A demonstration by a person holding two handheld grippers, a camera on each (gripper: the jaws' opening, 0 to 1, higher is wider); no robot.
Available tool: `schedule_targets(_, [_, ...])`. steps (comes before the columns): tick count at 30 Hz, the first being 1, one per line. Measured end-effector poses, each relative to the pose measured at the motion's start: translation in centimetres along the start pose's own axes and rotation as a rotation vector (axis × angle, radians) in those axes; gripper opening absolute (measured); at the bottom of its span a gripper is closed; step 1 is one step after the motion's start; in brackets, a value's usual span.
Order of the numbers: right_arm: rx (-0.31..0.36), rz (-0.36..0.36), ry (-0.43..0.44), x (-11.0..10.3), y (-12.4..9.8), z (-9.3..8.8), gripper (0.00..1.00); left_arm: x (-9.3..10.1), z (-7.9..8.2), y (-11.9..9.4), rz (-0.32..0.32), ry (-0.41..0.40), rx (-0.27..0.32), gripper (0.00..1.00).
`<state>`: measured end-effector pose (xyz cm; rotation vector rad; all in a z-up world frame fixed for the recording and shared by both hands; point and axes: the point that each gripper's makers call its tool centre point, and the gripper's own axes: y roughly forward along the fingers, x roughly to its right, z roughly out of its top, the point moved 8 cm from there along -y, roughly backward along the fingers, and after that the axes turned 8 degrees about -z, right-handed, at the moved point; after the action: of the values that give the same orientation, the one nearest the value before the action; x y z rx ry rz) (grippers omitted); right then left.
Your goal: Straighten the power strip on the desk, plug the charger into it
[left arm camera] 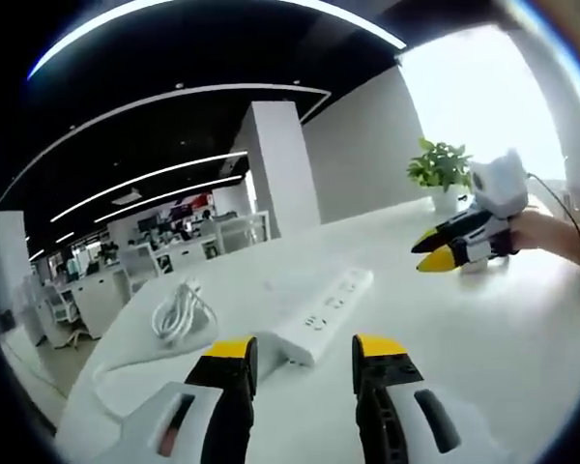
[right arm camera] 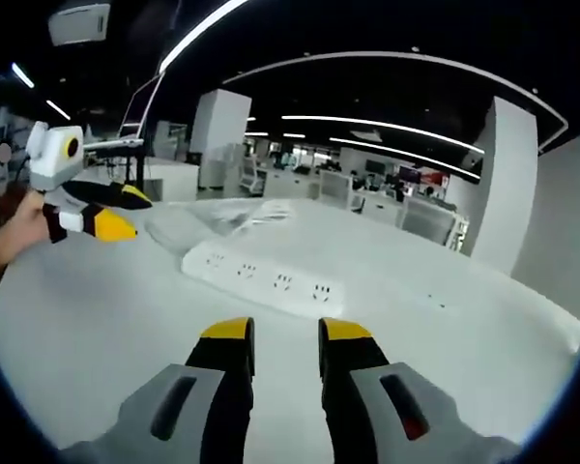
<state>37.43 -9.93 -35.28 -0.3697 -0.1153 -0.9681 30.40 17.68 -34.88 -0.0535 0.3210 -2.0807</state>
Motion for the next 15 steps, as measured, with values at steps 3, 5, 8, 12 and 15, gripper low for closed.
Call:
schedule_targets(3, [-0.002,0.007,0.025,0.3,0.5,0.1,0.26,-0.3,0.0,0.5,0.000,-0.023,-0.003,0.40])
schedule_targets(5, [0.000,0.013,0.042,0.6,1.0,0.2,0.26,-0.7,0.0,1.0,0.006,-0.037,-0.005,0.40])
schedule_targets(8, [-0.001,0.015,0.035,0.8,1.7,0.3,0.26,-1.3,-0.1,1.6,0.013,-0.053,-0.010,0.40])
schedule_targets(12, [-0.011,0.017,0.022,1.1,2.8,0.3,0.26,-2.2,-0.2,2.5,0.019,-0.065,-0.018,0.39])
schedule_targets(15, [-0.013,0.006,-0.004,1.4,3.5,0.3,0.25,-2.9,-0.3,3.0,0.024,-0.076,-0.024,0.39])
